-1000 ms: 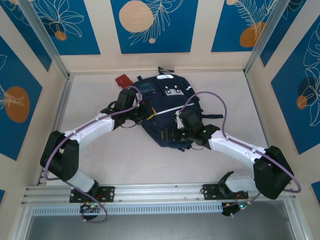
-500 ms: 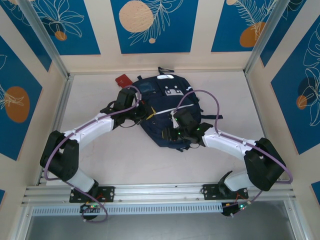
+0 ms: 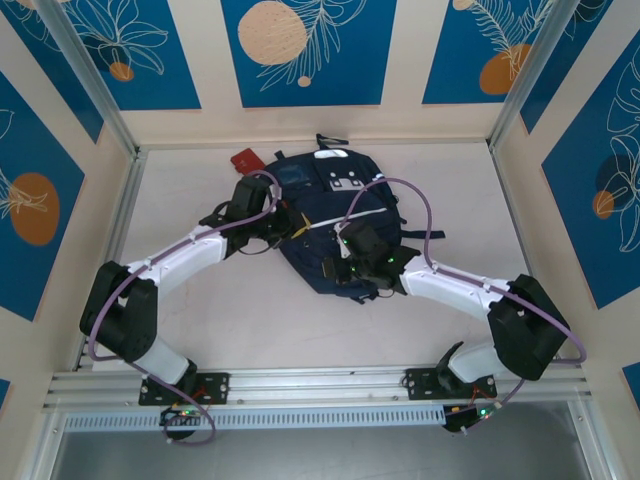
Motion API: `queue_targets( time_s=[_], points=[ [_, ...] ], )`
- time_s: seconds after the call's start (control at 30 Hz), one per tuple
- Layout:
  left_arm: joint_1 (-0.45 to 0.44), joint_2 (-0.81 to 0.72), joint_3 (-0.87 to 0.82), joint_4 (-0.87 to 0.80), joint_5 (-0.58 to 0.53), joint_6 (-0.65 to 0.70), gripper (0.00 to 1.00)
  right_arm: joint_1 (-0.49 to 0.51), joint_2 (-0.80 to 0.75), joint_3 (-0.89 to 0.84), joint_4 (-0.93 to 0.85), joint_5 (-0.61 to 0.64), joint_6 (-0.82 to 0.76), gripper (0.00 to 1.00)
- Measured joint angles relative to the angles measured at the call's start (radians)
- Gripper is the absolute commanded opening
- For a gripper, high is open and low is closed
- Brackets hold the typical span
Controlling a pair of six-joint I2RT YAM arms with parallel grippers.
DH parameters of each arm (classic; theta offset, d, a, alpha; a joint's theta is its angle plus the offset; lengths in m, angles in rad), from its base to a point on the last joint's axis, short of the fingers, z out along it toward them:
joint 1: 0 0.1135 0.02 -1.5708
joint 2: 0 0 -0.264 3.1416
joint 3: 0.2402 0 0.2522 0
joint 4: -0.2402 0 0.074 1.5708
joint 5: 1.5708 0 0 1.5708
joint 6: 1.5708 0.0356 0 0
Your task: Pack books, pencil case, and school supplies into a backpack
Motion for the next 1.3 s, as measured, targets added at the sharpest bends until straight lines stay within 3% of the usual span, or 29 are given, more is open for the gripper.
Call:
queue_targets(
  time_s=[0.17,0.27,0.57,0.87,0.9,1.13,1.3],
  points=[
    [0.001,0.000,0.000,0.000,-0.001,0.000,0.00,0.027,0.005,0.001,0.001,0.040,-0.002,0.05],
    [0.007,0.000,0.000,-0.001,-0.008,0.002,0.00,0.042,-0.010,0.000,-0.005,0.064,0.004,0.00],
    [0.031,-0.005,-0.035,-0.002,-0.002,0.042,0.00,0.034,-0.149,-0.068,-0.092,0.140,0.067,0.00],
    [0.046,-0.008,-0.071,0.000,0.016,0.066,0.00,-0.070,-0.208,-0.093,-0.183,0.190,0.142,0.00],
    [0.047,-0.013,-0.077,0.000,0.016,0.069,0.01,-0.079,-0.208,-0.092,-0.194,0.191,0.148,0.00],
    [0.087,-0.139,-0.158,-0.049,-0.024,0.107,0.44,-0.005,-0.155,-0.030,-0.218,0.072,0.105,0.00],
    [0.118,-0.286,-0.241,-0.125,-0.084,0.116,0.53,0.105,-0.051,0.039,-0.179,-0.004,0.093,0.00]
  ],
)
